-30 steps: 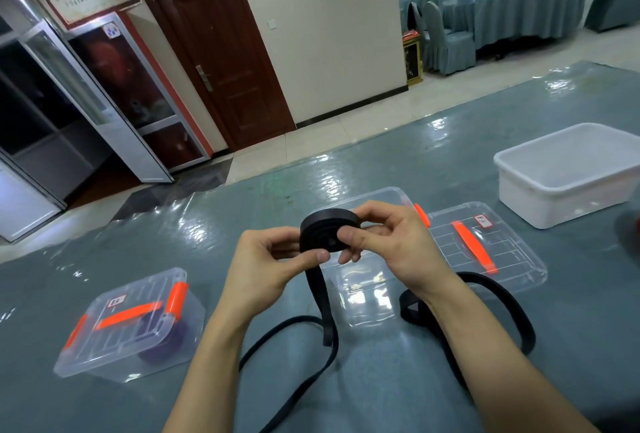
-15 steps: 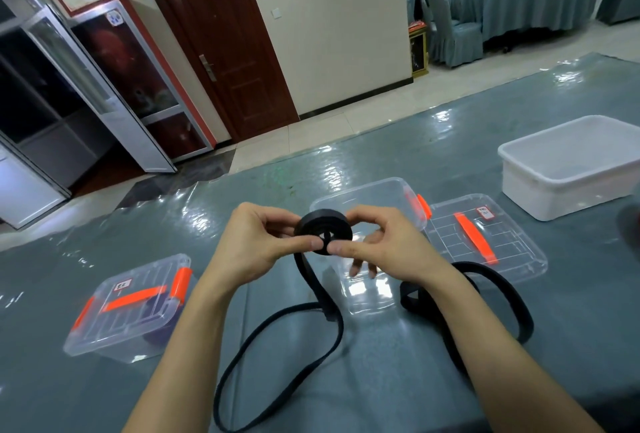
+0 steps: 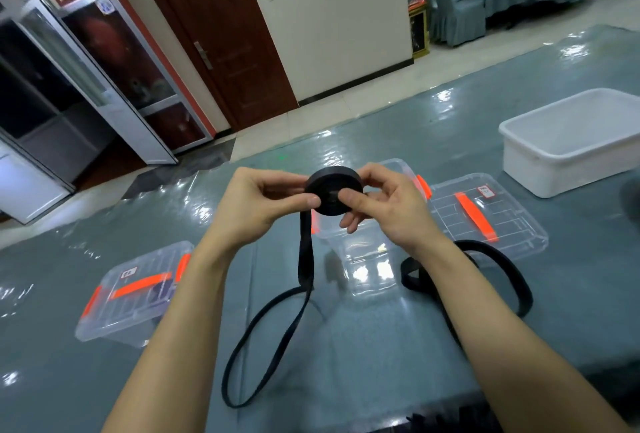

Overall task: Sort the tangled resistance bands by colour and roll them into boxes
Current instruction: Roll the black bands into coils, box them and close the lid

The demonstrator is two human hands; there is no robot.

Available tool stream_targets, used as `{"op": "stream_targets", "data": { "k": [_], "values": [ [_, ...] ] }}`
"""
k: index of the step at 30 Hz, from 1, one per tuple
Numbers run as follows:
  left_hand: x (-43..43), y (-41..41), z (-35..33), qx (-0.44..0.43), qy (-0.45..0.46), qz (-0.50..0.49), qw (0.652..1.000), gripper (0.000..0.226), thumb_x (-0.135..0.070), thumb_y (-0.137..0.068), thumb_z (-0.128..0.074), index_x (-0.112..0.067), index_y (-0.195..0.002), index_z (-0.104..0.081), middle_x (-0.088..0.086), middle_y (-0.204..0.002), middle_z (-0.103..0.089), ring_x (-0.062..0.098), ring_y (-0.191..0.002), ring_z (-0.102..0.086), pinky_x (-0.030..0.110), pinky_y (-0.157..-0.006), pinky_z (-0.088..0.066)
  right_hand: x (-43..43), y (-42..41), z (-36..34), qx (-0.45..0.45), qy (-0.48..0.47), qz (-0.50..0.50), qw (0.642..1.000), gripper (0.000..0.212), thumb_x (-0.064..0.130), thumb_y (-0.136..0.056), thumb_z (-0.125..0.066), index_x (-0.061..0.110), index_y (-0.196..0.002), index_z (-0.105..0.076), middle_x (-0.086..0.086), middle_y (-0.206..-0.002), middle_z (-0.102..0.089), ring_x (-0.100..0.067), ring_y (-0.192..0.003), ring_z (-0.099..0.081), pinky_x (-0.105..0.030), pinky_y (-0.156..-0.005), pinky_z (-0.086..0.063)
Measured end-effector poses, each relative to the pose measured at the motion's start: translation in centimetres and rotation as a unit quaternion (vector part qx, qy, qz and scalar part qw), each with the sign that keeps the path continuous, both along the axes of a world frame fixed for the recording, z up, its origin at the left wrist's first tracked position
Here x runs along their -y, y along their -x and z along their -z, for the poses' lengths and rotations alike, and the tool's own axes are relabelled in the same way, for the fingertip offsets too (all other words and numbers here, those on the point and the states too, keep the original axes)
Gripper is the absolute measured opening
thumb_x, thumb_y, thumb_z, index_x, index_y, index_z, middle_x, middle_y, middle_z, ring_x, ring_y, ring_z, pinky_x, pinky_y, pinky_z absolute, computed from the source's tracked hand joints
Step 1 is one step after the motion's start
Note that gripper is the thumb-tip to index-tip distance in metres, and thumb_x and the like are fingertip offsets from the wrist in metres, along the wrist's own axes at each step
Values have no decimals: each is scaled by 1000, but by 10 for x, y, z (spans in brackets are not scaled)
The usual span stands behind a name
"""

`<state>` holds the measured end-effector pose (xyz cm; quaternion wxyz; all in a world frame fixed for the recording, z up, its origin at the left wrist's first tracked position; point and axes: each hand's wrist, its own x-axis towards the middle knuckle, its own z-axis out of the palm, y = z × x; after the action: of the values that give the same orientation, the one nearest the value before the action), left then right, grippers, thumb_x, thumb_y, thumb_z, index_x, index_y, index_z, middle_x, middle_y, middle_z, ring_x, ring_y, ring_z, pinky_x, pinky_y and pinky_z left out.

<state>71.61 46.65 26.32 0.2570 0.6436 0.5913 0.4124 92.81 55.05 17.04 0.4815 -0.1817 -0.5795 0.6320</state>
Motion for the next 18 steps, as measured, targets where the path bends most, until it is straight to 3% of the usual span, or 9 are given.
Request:
{"op": "stream_targets", "data": {
  "k": [4, 7, 10, 13, 15, 18],
  "values": [
    [-5, -6, 12, 32, -14, -6, 999, 22, -30, -77, -93, -30, -98, -89, 1, -97, -86, 14, -92, -83, 19, -83, -61, 3, 4, 1, -97, 58, -37, 993, 28, 22, -92, -80, 2, -100, -63, -10, -100, -75, -35, -68, -76, -34, -66, -63],
    [-4, -3, 10, -11, 8, -8, 1000, 19, -32, -76, -96, -26, -93, -89, 3, -88, -86, 15, -82, -83, 22, -77, -61, -2, -3, 2, -23, 27, -48, 998, 36, 24, -95, -79, -3, -113, -63, -11, -107, -75, -39, -71, -78, -35, -66, -63],
    [-6, 0, 1, -190, 48, -6, 981, 15, -29, -77, -100, -30, -86, -88, -4, -76, -82, 15, -72, -79, 33, -68, -61, -4, -17, 0, 178, -97, 36, 979, 39, 51, -85, -87, 31, -116, -74, 10, -111, -78, -24, -59, -77, -15, -64, -54],
    [-14, -11, -6, -427, 64, 3, 902, 15, -44, -73, -96, -42, -83, -85, -21, -63, -73, 1, -64, -70, 29, -59, -51, 0, -17, -3, 288, -196, 59, 935, 16, 51, -86, -86, 46, -96, -75, 31, -88, -75, -4, -52, -68, -5, -68, -45],
    [-19, -18, -12, -494, 78, 6, 866, 18, -51, -71, -94, -42, -82, -82, -21, -62, -71, 2, -65, -65, 29, -61, -50, 4, -10, -5, 339, -240, 52, 908, 8, 44, -94, -81, 42, -90, -74, 27, -78, -73, 4, -62, -65, -11, -66, -44],
    [-26, -19, -20, -536, 112, 21, 837, 21, -53, -68, -94, -41, -75, -78, -19, -64, -71, 1, -67, -63, 30, -62, -53, 8, -1, -2, 396, -310, 75, 861, 18, 48, -99, -71, 30, -99, -71, 10, -92, -74, -7, -75, -63, -36, -75, -53]
  ]
}}
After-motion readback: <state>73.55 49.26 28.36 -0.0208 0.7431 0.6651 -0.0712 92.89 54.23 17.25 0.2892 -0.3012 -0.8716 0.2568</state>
